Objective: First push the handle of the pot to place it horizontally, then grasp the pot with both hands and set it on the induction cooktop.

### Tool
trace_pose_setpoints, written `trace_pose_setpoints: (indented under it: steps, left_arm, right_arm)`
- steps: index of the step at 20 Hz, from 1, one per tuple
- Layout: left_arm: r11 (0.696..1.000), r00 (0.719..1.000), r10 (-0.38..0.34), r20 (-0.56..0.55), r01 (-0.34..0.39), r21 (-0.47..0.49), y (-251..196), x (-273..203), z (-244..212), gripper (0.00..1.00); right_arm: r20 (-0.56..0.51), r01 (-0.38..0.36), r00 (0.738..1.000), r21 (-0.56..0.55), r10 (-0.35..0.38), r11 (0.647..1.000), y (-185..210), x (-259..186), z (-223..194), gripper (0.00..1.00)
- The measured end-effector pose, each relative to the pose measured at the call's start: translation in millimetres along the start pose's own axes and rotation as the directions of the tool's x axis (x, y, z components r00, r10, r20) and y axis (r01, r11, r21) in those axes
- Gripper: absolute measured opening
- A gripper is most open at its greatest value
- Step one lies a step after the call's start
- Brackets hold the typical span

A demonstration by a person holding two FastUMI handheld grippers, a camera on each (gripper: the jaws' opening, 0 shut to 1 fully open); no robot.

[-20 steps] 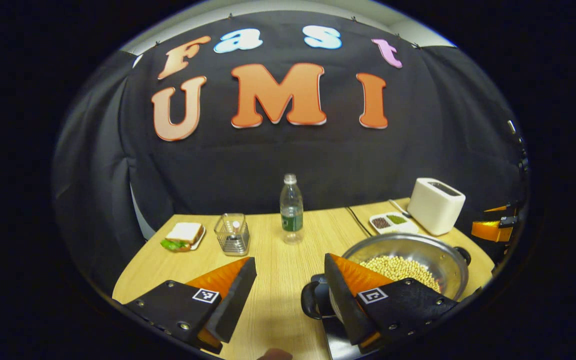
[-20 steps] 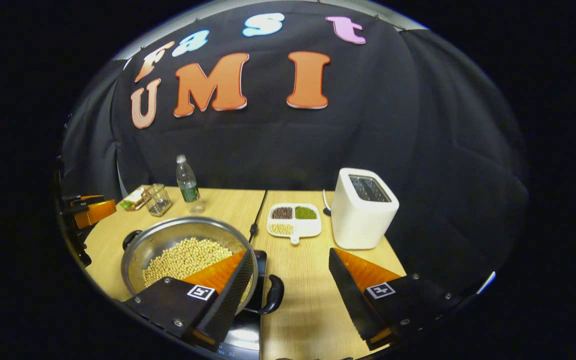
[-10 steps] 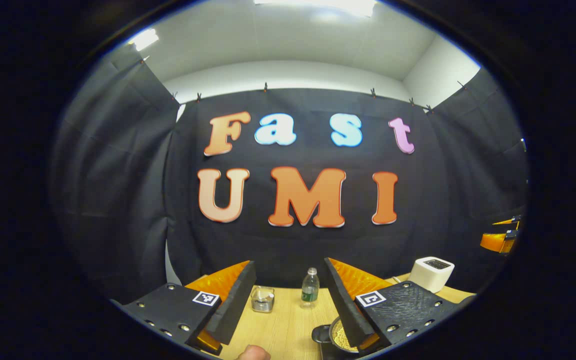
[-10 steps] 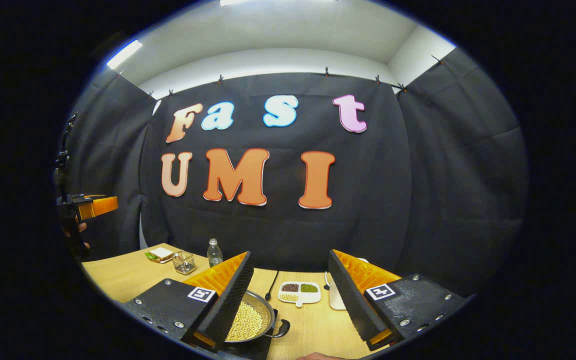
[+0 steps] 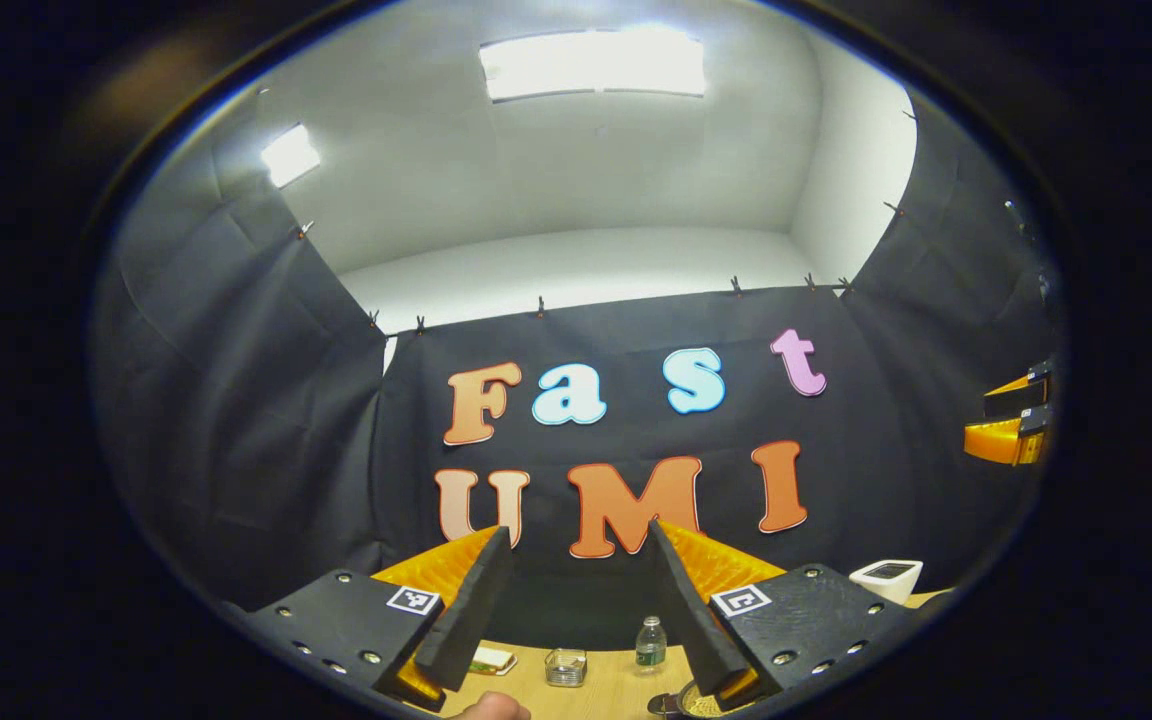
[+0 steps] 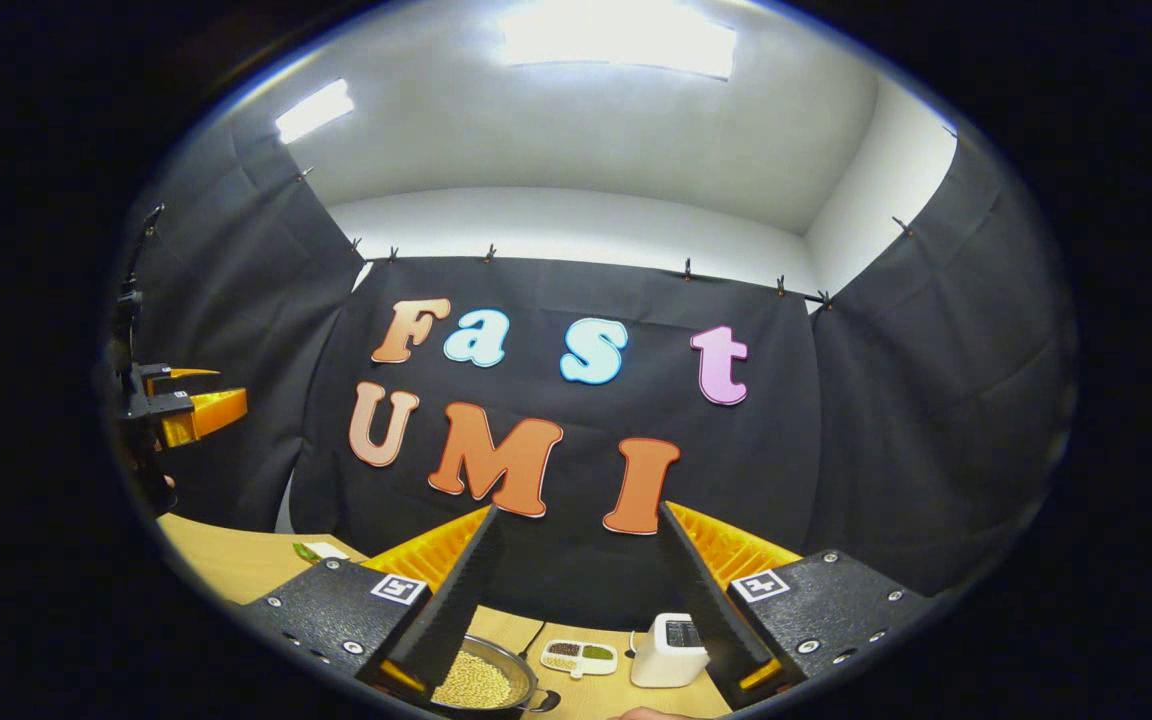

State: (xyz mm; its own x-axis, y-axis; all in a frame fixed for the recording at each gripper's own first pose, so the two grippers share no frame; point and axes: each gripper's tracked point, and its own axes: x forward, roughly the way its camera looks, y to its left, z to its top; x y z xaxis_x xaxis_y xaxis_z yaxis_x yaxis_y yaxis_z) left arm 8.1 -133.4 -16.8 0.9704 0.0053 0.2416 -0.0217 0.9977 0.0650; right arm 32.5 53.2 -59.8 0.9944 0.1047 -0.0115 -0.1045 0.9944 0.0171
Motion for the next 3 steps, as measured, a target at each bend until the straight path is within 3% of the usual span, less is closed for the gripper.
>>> trace_pose_setpoints:
  steps: [3]
  left_arm:
    - [1.000,1.000,0.018,0.014,-0.018,0.001,4.9,-9.6,4.3,0.83]
  right_arm:
    - [0.020,-0.016,1.000,-0.002,0.016,1.000,-0.2,-5.0,4.9,0.93]
